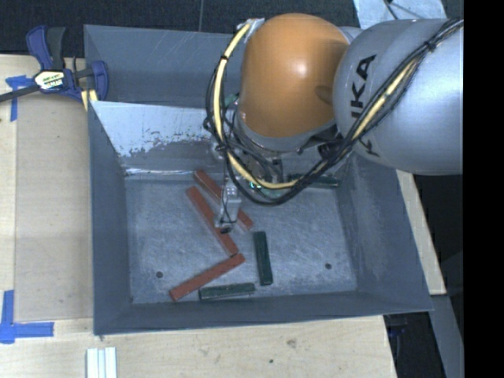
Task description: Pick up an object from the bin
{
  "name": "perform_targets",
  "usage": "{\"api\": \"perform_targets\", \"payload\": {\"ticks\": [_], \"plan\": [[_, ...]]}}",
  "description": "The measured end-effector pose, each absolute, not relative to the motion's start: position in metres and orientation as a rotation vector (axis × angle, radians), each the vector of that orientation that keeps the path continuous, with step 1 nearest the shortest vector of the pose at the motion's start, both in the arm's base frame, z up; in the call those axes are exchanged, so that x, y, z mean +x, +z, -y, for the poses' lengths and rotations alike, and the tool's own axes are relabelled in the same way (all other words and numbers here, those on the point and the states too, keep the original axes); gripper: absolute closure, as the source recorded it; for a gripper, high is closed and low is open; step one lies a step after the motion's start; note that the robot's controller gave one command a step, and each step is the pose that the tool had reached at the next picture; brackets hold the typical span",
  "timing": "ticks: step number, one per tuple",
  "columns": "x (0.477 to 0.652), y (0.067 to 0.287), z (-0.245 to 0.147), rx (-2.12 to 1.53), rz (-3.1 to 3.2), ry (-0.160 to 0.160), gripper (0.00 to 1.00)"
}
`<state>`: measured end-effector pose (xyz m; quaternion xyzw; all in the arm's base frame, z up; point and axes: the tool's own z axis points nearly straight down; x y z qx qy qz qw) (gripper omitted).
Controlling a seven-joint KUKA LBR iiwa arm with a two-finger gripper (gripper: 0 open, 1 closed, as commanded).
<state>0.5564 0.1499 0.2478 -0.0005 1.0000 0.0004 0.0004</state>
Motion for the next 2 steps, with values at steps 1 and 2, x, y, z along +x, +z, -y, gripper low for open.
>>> {"api": "perform_targets", "payload": {"ticks": [1,2], "plan": [[0.510,0.141,-0.098,-0.134,-3.147,-0.004,0.00],[0.495,0.071,-0.103,-0.339,-3.117,0.002,0.00]]}}
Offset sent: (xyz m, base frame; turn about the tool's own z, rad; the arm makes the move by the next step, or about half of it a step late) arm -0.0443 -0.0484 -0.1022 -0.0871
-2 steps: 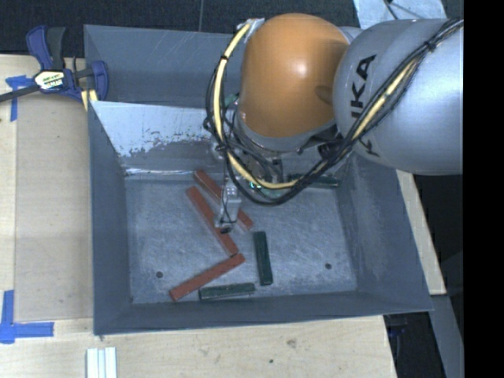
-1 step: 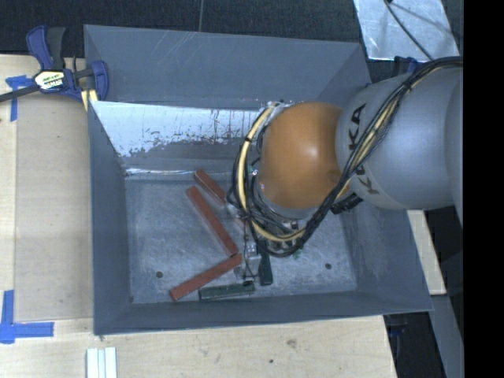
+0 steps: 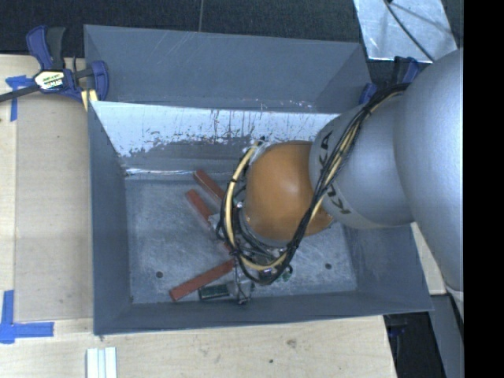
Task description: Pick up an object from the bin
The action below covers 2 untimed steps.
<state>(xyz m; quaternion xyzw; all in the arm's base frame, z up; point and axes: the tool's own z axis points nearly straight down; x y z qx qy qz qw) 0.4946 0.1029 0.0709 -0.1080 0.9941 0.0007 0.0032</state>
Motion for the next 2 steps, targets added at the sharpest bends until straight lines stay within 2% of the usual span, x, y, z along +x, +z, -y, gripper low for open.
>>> {"api": "perform_targets", "payload": {"ticks": [1,2], "plan": [[0.494,0.075,-0.103,-0.336,-3.121,0.003,1.00],[0.485,0.129,-0.121,-0.488,-3.097,0.002,1.00]]}}
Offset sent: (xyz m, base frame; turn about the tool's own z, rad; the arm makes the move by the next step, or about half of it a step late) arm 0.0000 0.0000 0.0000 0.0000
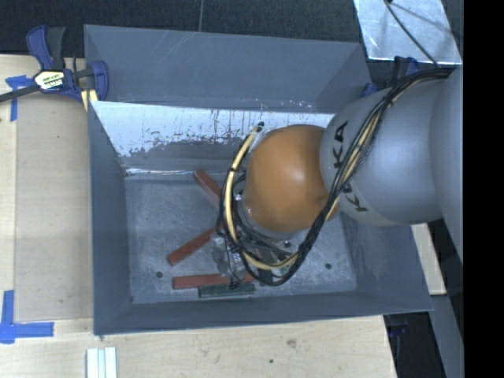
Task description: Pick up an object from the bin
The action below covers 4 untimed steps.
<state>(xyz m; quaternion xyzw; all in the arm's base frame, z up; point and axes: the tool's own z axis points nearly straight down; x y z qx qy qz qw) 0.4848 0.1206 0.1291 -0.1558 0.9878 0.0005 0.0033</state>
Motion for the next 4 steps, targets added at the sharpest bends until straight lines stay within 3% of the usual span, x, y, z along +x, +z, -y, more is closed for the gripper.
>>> {"api": "perform_targets", "payload": {"ticks": [1,2,3,4], "plan": [[0.484,0.127,-0.120,-0.485,-3.101,0.001,0.00],[0.494,0.070,-0.183,-0.489,-3.102,0.004,0.00],[0.494,0.073,-0.180,-0.481,-3.107,0.000,1.00],[0.504,0.300,-0.176,-0.422,-3.101,0.003,1.00]]}}
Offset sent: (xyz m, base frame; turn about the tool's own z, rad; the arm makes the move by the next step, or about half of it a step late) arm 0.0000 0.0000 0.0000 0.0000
